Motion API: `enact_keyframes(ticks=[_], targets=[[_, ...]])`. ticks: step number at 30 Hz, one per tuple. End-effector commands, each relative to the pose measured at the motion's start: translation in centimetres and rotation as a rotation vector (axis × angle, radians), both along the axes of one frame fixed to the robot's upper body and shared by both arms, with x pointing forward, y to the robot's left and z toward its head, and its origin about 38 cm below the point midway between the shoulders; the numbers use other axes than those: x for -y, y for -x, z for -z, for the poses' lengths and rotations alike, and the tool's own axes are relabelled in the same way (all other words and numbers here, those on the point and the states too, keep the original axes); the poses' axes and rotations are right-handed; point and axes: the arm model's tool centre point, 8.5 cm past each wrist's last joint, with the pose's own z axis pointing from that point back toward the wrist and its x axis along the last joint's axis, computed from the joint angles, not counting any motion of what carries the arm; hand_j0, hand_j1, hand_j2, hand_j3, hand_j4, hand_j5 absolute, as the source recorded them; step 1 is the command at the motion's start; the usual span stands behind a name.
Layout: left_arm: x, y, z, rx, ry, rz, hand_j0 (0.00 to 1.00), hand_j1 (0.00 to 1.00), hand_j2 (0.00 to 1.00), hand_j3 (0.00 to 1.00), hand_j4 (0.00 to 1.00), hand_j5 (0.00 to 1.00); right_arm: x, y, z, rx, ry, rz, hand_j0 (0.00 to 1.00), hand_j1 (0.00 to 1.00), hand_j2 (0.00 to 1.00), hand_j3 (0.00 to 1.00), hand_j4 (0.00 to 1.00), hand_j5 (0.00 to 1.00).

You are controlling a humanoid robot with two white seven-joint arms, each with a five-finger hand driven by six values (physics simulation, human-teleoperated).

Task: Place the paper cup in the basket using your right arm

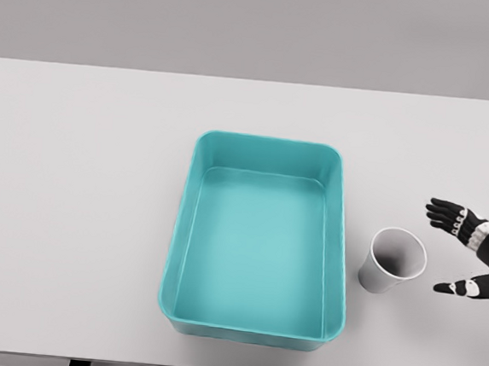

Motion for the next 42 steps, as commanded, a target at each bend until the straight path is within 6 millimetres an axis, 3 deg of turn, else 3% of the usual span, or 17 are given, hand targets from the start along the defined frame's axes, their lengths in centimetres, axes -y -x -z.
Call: enact_keyframes(ticks=[1, 9, 19, 32, 42], targets=[[0.0, 0.0, 0.0, 0.000, 0.000, 0.000, 1.00, 1.00, 1.00, 1.00, 1.00, 1.00, 1.1, 0.1, 0.3, 0.016, 0.000, 0.025, 1.00, 1.00, 1.00, 1.00, 1.00, 1.00], [0.0, 0.0, 0.0, 0.000, 0.000, 0.000, 1.00, 1.00, 1.00, 1.00, 1.00, 1.00, 1.1, 1.7, 3.6, 0.102, -0.062, 0.060, 1.00, 1.00, 1.00, 1.00, 1.00, 1.00], [0.0, 0.0, 0.0, 0.000, 0.000, 0.000, 1.00, 1.00, 1.00, 1.00, 1.00, 1.00, -0.4, 2.7, 5.7, 0.132, -0.115, 0.057, 1.00, 1.00, 1.00, 1.00, 1.00, 1.00], [0.0, 0.0, 0.0, 0.000, 0.000, 0.000, 1.00, 1.00, 1.00, 1.00, 1.00, 1.00, -1.7, 2.4, 6.3, 0.139, -0.145, 0.050, 1.00, 1.00, 1.00, 1.00, 1.00, 1.00], [0.0, 0.0, 0.0, 0.000, 0.000, -0.001, 1.00, 1.00, 1.00, 1.00, 1.00, 1.00, -4.1, 1.4, 7.0, 0.149, -0.189, 0.021, 1.00, 1.00, 1.00, 1.00, 1.00, 1.00]])
